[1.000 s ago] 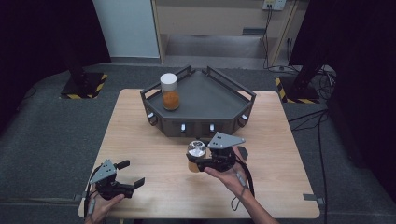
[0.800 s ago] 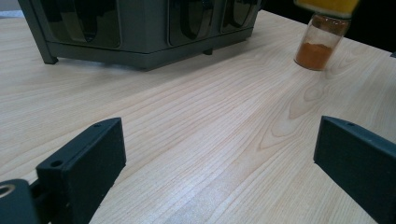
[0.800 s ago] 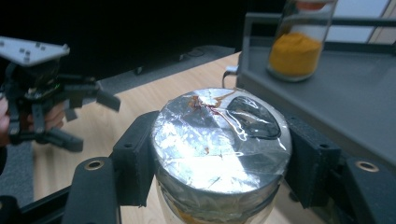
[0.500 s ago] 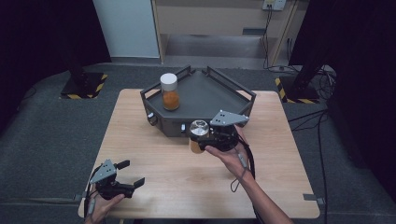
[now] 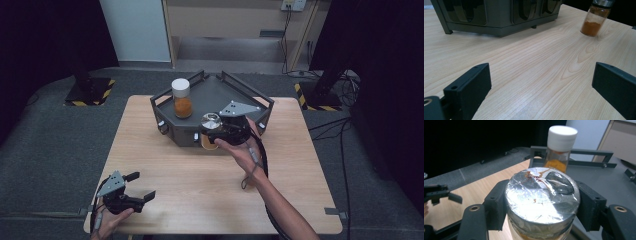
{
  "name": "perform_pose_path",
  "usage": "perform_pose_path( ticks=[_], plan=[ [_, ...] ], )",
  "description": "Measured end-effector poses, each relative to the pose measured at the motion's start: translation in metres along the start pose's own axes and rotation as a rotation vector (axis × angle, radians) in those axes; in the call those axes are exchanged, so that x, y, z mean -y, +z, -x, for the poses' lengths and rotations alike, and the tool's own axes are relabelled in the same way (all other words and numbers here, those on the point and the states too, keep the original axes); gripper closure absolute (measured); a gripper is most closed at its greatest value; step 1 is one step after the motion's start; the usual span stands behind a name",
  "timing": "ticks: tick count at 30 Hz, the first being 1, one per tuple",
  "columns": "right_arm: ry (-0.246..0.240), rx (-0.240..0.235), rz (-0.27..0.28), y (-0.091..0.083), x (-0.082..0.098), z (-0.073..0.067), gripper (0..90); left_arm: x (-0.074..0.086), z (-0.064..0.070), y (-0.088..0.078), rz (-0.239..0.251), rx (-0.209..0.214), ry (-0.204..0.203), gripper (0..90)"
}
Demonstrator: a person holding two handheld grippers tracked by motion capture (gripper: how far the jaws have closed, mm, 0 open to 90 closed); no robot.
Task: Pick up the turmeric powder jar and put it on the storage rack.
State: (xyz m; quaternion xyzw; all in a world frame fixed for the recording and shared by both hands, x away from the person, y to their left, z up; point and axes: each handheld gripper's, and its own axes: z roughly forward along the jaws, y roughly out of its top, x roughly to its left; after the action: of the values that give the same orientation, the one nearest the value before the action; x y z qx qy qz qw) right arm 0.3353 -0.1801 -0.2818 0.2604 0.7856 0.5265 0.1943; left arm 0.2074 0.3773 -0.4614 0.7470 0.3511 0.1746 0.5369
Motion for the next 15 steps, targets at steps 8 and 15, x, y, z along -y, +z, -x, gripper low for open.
perform_pose_path(
  ticks=[8, 15],
  plan=[
    [0.009, 0.029, 0.008, 0.005, -0.013, 0.005, 34.7, 0.000, 0.000, 0.000, 0.003, -0.001, -0.003, 1.5],
    [0.018, 0.058, 0.011, 0.015, -0.020, 0.012, 34.7, 0.000, 0.000, 0.000, 0.000, 0.001, 0.001, 1.5]
  ],
)
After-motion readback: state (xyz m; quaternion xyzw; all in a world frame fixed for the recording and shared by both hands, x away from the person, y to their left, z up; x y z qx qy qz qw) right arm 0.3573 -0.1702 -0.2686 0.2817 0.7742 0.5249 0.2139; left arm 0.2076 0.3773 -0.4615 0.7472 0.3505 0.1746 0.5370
